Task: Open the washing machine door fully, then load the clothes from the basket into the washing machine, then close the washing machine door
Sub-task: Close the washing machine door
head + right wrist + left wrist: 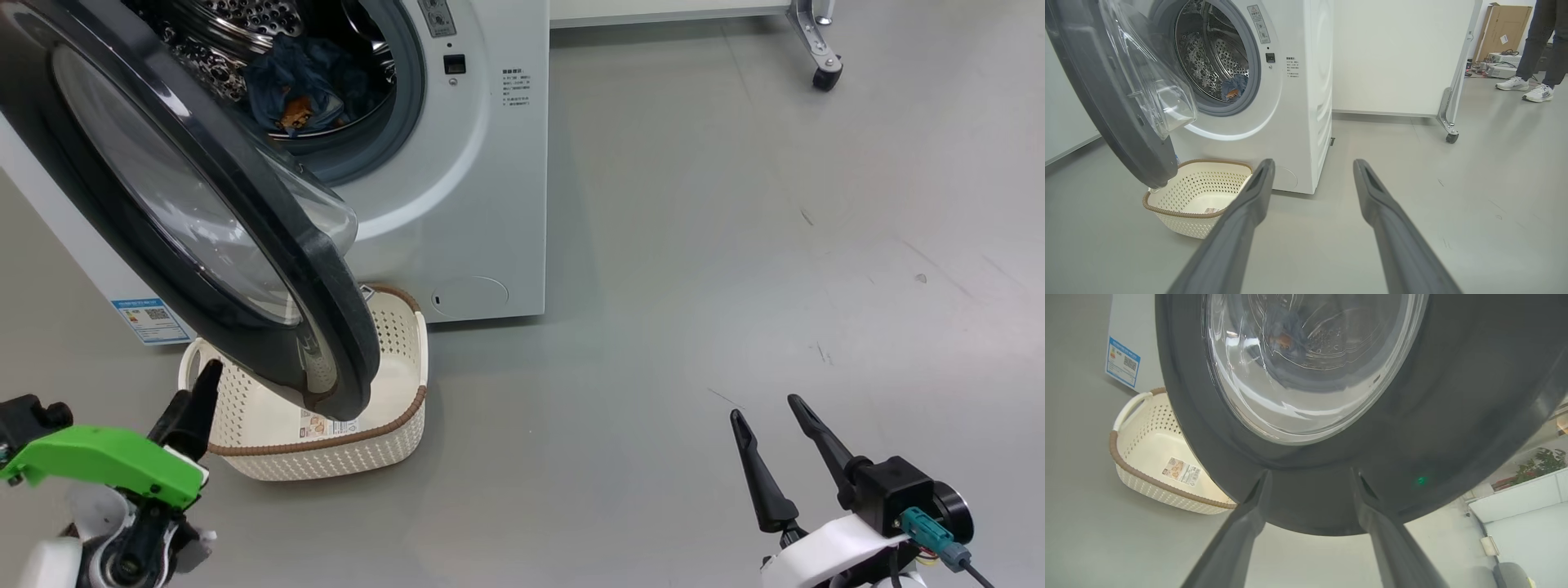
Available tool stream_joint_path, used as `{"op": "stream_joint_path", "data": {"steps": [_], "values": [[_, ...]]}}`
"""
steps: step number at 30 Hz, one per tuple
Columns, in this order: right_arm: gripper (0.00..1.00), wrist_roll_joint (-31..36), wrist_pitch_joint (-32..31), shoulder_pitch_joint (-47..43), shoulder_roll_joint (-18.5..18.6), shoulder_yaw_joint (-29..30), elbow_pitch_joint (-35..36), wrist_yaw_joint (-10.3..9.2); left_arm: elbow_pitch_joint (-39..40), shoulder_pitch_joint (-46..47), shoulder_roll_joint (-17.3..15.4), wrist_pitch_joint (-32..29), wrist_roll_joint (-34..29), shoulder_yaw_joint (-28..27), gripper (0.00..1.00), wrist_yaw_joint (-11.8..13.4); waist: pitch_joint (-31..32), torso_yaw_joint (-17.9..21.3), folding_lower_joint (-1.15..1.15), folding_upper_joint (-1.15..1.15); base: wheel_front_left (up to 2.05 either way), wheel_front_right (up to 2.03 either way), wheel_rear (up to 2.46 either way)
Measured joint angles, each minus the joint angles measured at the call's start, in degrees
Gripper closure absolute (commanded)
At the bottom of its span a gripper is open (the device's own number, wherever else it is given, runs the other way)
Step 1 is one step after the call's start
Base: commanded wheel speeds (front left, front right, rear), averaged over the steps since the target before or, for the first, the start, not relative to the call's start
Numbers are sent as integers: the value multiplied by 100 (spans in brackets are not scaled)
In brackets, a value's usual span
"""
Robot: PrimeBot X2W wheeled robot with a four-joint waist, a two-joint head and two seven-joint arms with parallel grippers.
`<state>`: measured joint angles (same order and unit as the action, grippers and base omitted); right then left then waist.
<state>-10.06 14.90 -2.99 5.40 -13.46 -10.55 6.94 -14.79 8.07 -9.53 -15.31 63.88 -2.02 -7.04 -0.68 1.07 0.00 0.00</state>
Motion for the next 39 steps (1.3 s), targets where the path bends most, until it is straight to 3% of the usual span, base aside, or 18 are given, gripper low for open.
{"op": "stream_joint_path", "data": {"steps": [7, 13, 19, 34, 35, 37, 38, 39], "values": [[0, 16, 0, -2, -5, 185, 19, -1, 466, -788, -552, 1528, -1949, 398, 0, -7, 30, -67, 0, 0, 0, 0, 0], [0, 56, 0, -3, -16, 253, 27, -1, 357, -1546, -591, 2490, -2999, 571, 0, 7, 40, -96, 0, 0, 0, 0, 0], [0, 120, 0, -3, -20, 333, 43, -1, 300, -1684, -524, 3042, -3356, 620, 0, 253, 43, -130, 0, 0, 0, 0, 0], [0, 257, 0, -2, -71, 397, 64, 0, 400, -1894, -209, 3000, -3639, 650, 0, 403, 67, -180, 0, 0, 0, 0, 0], [31, 261, 0, -2, -80, 398, 64, 0, 410, -1895, -204, 3000, -3651, 625, 0, 403, 66, -181, 0, 0, 0, 0, 0], [83, 264, 0, -2, -90, 402, 64, 0, 421, -1901, -190, 3000, -3675, 587, 0, 403, 65, -181, 0, 0, 0, 0, 0], [100, 267, 0, -2, -91, 407, 64, 0, 443, -1906, -170, 3000, -3682, 561, 0, 403, 64, -182, 0, 0, 0, 0, 0], [100, 276, 0, -2, -91, 411, 64, 0, 475, -1907, -146, 3000, -3683, 531, 0, 404, 63, -183, 0, 0, 0, 0, 0]]}}
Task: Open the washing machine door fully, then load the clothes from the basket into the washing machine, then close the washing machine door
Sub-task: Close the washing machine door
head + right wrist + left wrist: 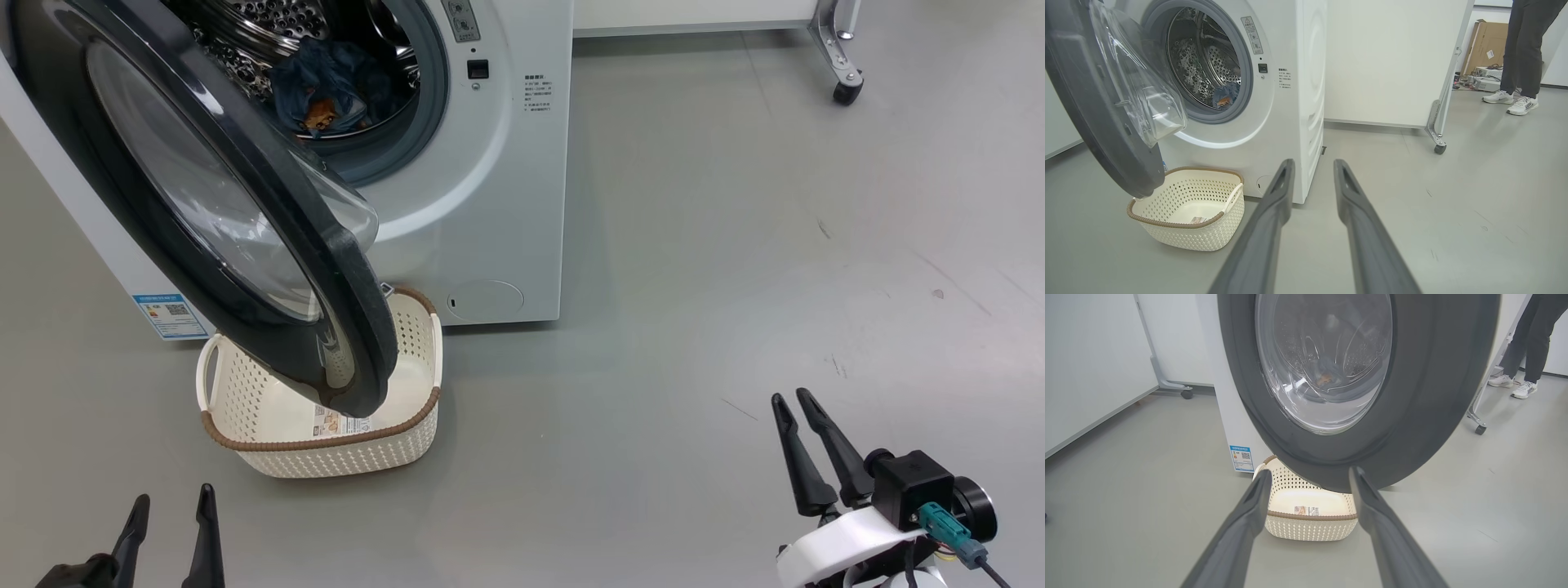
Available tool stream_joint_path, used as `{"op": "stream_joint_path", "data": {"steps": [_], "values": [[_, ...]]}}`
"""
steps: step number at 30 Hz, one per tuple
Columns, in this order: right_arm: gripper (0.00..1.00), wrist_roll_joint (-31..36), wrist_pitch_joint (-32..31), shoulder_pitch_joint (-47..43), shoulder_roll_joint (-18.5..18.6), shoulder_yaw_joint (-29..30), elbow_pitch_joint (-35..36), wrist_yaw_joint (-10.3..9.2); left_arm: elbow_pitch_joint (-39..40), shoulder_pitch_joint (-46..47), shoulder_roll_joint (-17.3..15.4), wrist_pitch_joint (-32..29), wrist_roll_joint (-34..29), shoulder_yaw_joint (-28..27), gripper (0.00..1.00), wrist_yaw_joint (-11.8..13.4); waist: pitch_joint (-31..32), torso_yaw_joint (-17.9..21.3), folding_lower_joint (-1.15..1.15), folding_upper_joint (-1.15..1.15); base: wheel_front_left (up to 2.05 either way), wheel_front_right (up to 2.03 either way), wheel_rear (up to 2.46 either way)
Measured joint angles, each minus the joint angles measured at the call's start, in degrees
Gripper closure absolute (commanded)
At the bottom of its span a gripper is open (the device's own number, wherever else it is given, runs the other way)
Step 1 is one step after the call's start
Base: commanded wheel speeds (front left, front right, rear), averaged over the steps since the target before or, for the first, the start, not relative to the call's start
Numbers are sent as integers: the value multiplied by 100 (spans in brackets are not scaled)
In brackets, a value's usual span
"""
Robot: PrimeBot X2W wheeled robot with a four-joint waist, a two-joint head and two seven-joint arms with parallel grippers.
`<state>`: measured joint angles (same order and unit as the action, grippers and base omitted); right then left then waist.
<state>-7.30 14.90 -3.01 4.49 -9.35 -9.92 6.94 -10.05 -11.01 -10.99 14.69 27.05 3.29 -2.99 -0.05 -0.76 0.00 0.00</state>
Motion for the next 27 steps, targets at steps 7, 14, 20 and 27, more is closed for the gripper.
{"op": "stream_joint_path", "data": {"steps": [7, 14, 20, 27], "values": [[100, 30, 0, 4, -15, 20, 93, 2, 199, -5, 125, 0, -125, -181, 0, 0, -6, -20, 0, 0, 0, 0, 0], [100, 27, 0, 321, -77, -22, 682, 3, 315, -58, 298, 0, -237, -182, 0, -1, -23, -101, 0, 0, 0, 0, 0], [100, 30, 1, 1058, -83, -442, 1404, 7, 336, -63, 330, 0, -330, -169, 0, -8, -41, -279, 0, 0, 0, 0, 0], [100, -12, 3, 2253, -81, -1995, 2046, 8, 321, -64, 472, 0, -453, 12, 0, -129, -61, -623, 0, 0, 0, 0, 0]]}}
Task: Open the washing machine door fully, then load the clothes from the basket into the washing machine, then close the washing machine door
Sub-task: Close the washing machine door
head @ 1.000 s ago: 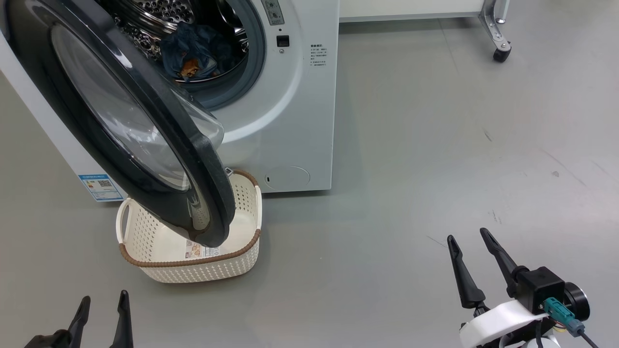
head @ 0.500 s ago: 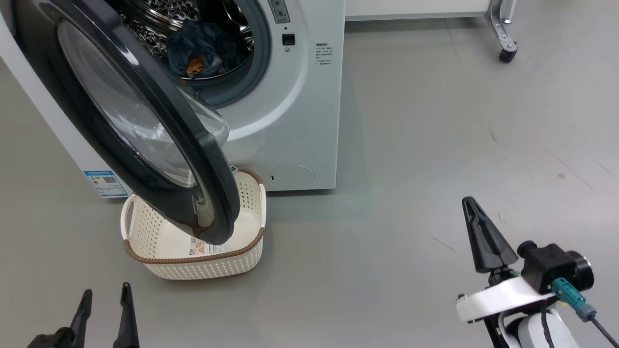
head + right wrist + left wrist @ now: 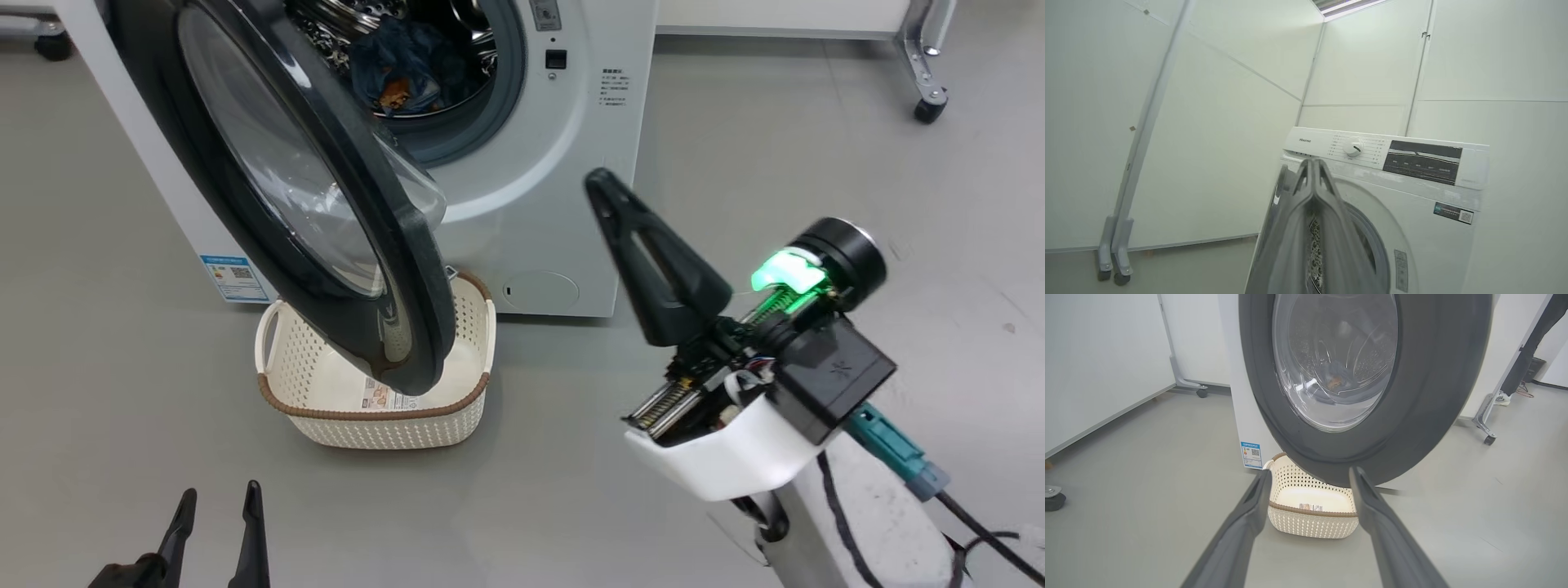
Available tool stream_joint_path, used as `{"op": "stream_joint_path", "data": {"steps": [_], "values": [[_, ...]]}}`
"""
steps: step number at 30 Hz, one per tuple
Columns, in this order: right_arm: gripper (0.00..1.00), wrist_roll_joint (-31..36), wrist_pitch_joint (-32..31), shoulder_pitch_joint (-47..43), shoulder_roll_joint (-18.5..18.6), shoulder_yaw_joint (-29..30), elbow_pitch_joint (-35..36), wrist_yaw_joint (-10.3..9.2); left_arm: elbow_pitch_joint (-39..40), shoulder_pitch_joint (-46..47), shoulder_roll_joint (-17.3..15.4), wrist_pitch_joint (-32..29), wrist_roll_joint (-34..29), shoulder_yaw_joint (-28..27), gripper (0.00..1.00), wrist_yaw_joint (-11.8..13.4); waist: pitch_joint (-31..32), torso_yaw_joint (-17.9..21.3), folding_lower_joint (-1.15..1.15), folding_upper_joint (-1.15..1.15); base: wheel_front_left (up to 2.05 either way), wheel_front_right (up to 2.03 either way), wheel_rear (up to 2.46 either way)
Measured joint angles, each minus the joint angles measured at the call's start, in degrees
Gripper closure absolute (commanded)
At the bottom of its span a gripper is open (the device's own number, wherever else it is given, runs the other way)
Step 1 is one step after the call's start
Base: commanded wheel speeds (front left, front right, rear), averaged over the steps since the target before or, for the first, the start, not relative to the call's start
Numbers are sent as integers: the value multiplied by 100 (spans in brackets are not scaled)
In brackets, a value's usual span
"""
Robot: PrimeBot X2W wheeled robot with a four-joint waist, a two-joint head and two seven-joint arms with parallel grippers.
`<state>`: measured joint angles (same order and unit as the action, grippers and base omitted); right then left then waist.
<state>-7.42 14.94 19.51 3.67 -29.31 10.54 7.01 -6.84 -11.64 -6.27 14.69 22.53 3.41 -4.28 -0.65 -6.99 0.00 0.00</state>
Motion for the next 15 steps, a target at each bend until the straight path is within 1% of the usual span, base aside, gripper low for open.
{"op": "stream_joint_path", "data": {"steps": [3, 8, 12, 15], "values": [[100, -111, 4, 304, -2, -570, -41, 0, -4, 13, 27, 0, -33, 90, 0, -32, -7, -170, 0, 0, 0, 0, 0], [100, -330, 4, 361, 3, -1223, -587, 1, -1, 20, 165, 0, -34, 207, 0, -75, -32, -506, 0, 0, 0, 0, 0], [100, -476, 4, 338, 4, -1472, -1046, 1, 10, 21, 182, 0, -34, 223, 0, -85, -81, -801, 0, 0, 0, 0, 0], [100, -566, 4, 285, 5, -1491, -1327, 1, 15, 25, 193, 0, -34, 304, 0, -131, -144, -1031, 0, 0, 0, 0, 0]]}}
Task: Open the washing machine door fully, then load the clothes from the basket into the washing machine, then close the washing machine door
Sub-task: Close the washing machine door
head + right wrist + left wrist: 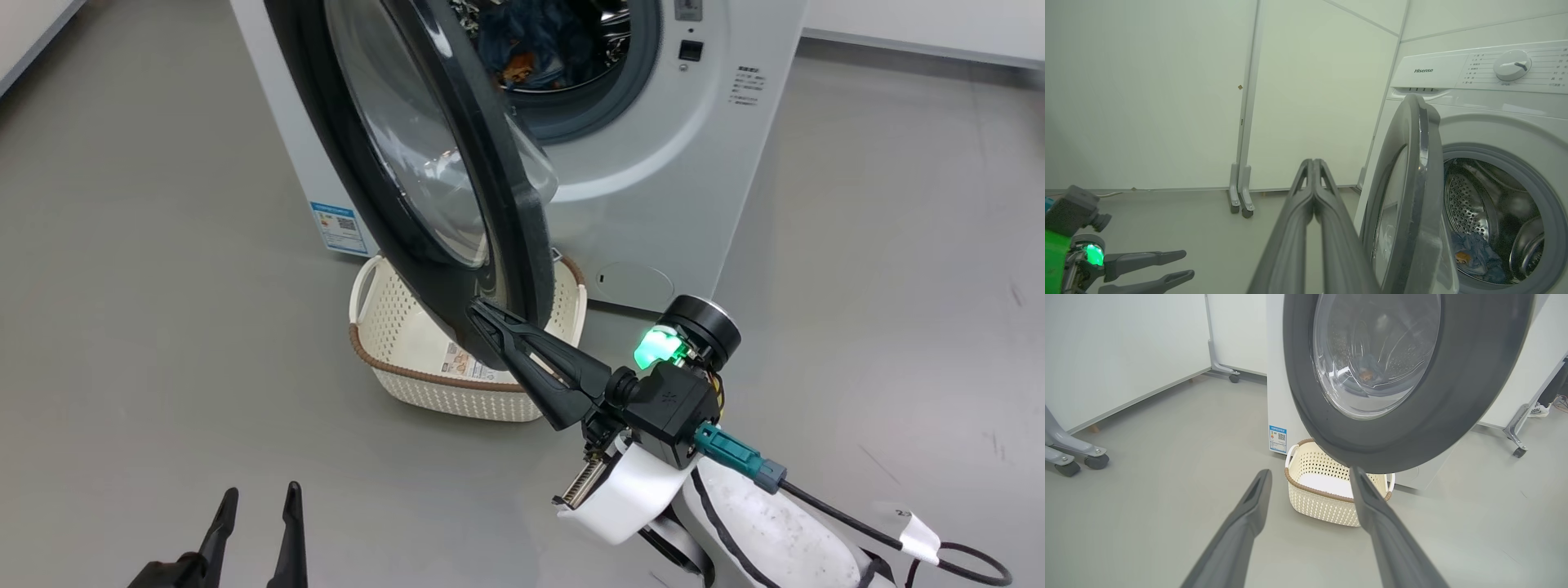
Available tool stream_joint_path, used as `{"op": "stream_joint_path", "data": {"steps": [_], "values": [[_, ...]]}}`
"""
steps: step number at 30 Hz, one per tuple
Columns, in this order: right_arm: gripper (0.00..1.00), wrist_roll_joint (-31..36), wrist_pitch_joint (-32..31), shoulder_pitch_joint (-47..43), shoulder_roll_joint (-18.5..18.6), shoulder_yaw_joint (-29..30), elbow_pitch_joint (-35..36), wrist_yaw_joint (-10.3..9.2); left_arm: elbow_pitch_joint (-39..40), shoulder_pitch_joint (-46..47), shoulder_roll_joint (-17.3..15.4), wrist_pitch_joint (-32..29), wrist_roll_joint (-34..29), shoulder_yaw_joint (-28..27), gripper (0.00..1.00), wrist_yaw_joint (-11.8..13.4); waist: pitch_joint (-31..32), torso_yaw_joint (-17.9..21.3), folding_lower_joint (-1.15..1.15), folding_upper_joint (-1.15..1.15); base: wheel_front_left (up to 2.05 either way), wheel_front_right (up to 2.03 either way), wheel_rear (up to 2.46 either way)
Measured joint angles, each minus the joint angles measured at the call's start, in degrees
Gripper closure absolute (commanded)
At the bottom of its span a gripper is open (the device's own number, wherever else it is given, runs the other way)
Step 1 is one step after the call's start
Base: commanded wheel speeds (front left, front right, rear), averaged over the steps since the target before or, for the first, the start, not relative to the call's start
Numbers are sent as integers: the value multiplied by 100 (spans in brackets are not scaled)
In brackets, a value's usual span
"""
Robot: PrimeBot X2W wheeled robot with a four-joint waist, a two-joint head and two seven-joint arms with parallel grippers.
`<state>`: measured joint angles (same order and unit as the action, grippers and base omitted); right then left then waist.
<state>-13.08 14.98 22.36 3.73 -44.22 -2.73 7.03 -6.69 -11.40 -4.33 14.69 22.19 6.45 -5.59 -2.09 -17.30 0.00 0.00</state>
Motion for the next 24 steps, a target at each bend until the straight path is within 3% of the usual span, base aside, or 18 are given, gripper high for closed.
{"op": "stream_joint_path", "data": {"steps": [12, 24], "values": [[100, -110, -1, 144, 1, 414, -665, -1, 12, 324, 110, 0, 2, 449, 0, -101, -505, -841, 0, 0, 0, 0, 0], [100, -138, -1, 662, 20, 548, -1040, -1, 7, 573, 156, 0, 103, 465, 0, -127, -1083, -1337, 0, 0, 0, 0, 0]]}}
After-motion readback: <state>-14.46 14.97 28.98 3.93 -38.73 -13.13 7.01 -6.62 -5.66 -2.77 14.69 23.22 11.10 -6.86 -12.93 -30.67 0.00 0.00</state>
